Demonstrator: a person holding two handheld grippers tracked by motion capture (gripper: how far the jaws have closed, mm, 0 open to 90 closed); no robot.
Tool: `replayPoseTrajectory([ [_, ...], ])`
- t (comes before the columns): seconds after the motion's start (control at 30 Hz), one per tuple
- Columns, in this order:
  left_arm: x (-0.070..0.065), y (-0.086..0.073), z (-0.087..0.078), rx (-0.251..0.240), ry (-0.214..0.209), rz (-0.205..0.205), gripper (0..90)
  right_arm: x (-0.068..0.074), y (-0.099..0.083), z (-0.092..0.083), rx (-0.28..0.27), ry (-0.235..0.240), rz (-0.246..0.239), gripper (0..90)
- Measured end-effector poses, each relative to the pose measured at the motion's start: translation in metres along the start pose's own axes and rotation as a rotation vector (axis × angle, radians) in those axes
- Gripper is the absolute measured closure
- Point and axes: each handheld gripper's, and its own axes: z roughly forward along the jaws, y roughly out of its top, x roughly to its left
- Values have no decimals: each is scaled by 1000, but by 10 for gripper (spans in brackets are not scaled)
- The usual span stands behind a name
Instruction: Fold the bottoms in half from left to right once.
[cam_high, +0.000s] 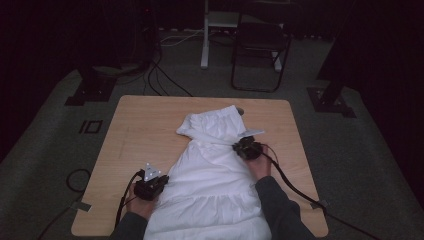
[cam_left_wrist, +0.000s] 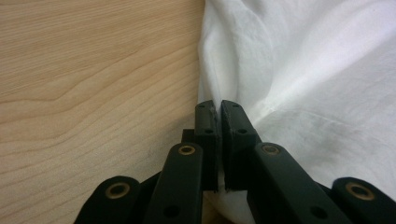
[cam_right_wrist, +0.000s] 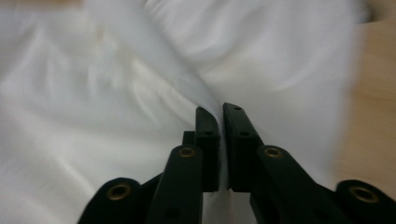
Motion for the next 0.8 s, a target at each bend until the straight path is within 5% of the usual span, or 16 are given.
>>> replayPoseTrajectory([
  [0.13, -1, 1, 0, 5, 0, 2, 868, -40, -2, -26, -97, -78, 132, 881],
  [0.2, -2, 1, 1, 3, 1, 3, 868, -50, -6, -25, -82, -78, 153, 879],
  [0.33, 0, 1, 1, 7, -11, -13, 854, -49, -15, -8, -29, -82, 115, 870],
  [0.47, 10, 7, -3, -19, -47, -51, 659, -49, -23, 5, 18, -75, 125, 851],
  [0.67, 14, 50, -10, -101, -70, 1, 558, -46, -26, 9, 33, -88, 112, 838],
  [0.8, 12, 82, 10, -105, -60, 31, 521, -45, -25, 10, 40, -97, 104, 836],
])
